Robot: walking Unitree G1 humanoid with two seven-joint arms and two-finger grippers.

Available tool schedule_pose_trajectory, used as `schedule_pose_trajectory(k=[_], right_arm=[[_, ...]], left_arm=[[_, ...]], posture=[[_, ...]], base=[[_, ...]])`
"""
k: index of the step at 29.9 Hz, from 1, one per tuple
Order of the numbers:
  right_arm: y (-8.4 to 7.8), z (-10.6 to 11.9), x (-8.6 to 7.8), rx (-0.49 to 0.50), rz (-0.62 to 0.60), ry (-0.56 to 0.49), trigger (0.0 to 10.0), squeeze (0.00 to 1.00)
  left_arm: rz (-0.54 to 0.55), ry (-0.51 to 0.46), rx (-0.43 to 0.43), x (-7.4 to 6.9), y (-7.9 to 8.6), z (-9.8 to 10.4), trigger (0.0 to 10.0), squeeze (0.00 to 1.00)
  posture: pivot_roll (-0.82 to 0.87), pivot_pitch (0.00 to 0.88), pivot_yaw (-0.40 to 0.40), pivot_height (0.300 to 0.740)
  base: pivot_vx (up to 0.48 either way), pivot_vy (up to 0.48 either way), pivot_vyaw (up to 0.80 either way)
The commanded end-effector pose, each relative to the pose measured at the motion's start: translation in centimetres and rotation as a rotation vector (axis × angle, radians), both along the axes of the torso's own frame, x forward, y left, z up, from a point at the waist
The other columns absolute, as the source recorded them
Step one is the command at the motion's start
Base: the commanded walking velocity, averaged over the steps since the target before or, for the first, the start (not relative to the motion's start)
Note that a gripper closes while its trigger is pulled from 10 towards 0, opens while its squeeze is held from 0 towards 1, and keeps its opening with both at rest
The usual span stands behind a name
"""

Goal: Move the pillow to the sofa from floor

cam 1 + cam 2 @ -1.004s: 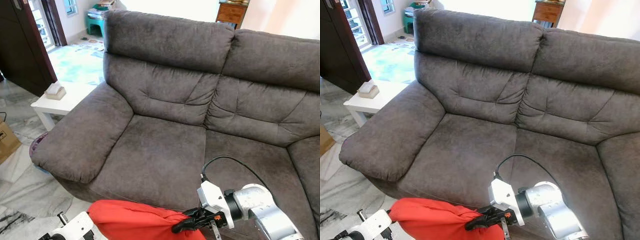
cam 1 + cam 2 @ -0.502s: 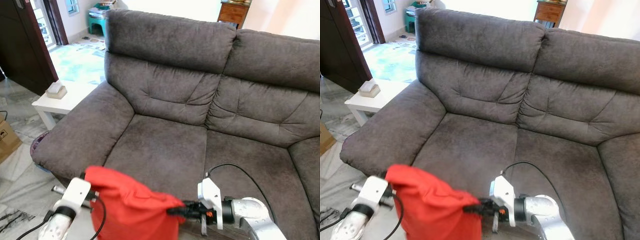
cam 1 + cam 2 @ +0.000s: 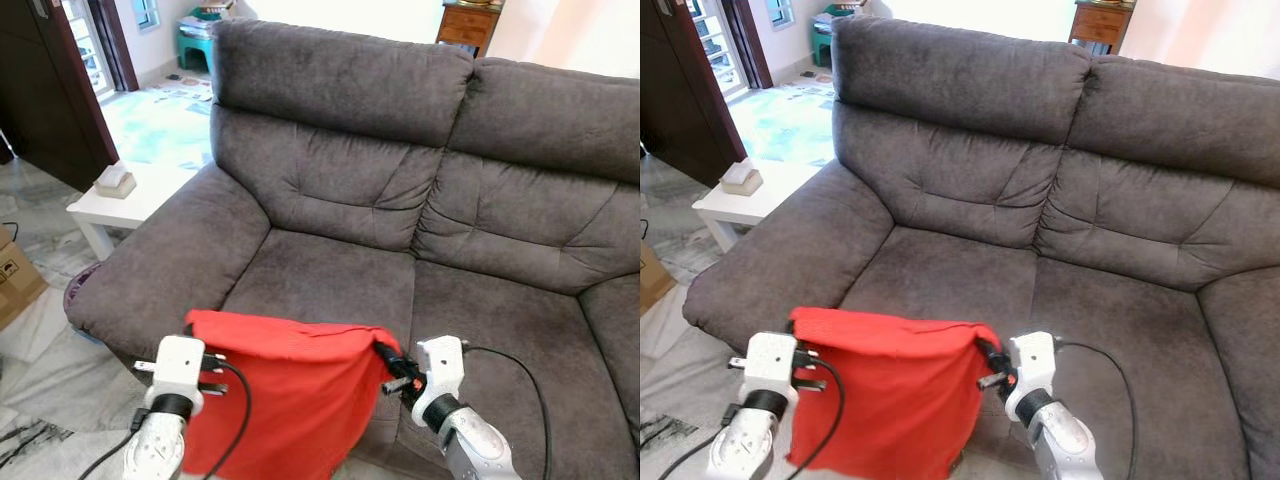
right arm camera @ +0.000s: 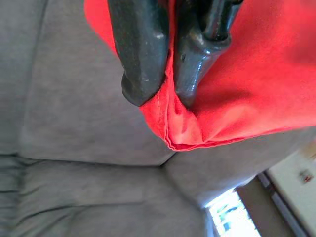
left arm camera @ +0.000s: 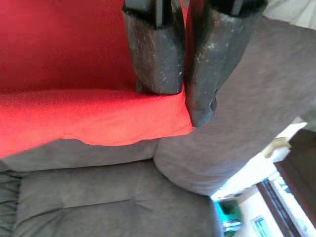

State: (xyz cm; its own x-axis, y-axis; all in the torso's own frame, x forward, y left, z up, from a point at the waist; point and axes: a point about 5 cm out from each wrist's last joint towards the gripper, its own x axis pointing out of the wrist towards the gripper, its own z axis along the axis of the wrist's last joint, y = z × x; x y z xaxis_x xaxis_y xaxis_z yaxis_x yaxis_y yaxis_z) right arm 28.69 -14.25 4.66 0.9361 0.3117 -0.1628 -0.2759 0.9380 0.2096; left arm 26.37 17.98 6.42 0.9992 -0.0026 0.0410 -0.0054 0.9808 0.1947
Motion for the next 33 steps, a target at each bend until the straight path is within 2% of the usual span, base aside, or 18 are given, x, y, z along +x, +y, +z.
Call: schedule_pose_trajectory(k=[1,4,9,10,12,15,18,19,25,29,33], right_arm=[[-0.8,1.7,0.8,-0.001,-0.082,-0.097,10.0,0.00],[-1.0,2.1,0.7,-0.017,-0.131,-0.117,10.0,0.00],[-0.2,4.0,-0.1,0.031,-0.098,-0.196,10.0,0.00],[0.5,4.0,-0.6,0.069,-0.032,-0.181,10.0,0.00],[1.8,3.7,-1.8,0.030,0.131,-0.182,10.0,0.00],[2.1,3.7,-2.5,0.041,0.179,-0.173,10.0,0.00],[1.7,3.8,-2.3,0.027,0.152,-0.176,10.0,0.00],[1.3,3.7,-2.1,0.030,0.103,-0.172,10.0,0.00],[0.5,3.5,-1.5,0.008,-0.005,-0.161,10.0,0.00],[0.5,3.8,-1.5,0.027,-0.008,-0.150,10.0,0.00],[1.2,4.2,-1.7,0.011,0.041,-0.168,10.0,0.00]], left_arm=[[-0.010,-0.057,-0.025,0.3,-0.4,1.5,10.0,0.00],[0.001,-0.085,-0.006,0.5,-0.6,2.2,10.0,0.00],[0.011,-0.078,0.018,0.5,-0.8,2.3,10.0,0.00],[0.004,-0.071,0.016,0.6,-1.1,2.2,10.0,0.00],[-0.019,-0.067,0.019,0.8,-1.6,2.2,10.0,0.00],[-0.049,-0.073,0.023,1.0,-2.2,2.4,10.0,0.00],[-0.051,-0.075,0.027,1.0,-2.2,2.5,10.0,0.00],[-0.044,-0.076,0.022,1.0,-2.1,2.5,10.0,0.00],[-0.038,-0.071,0.025,1.0,-2.1,2.6,10.0,0.00],[-0.033,-0.070,0.027,1.0,-2.0,2.7,10.0,0.00],[-0.030,-0.065,0.024,1.0,-1.9,2.6,10.0,0.00]], posture=[[0.14,0.076,-0.053,0.740],[0.15,0.073,-0.056,0.740],[0.13,0.067,-0.054,0.740],[0.13,0.068,-0.053,0.740],[0.13,0.073,-0.051,0.740],[0.12,0.079,-0.049,0.740],[0.12,0.082,-0.049,0.740],[0.11,0.085,-0.049,0.740],[0.12,0.095,-0.046,0.740],[0.12,0.099,-0.047,0.740],[0.13,0.101,-0.050,0.740]], base=[[0.000,0.000,0.00],[0.000,0.000,0.00],[0.000,0.000,0.00],[0.000,0.000,0.00],[0.000,0.000,0.00],[0.000,-0.084,0.00],[0.000,-0.270,0.00],[0.000,-0.300,0.00],[0.000,-0.301,0.00],[0.000,-0.318,0.00],[0.000,-0.352,-0.65]])
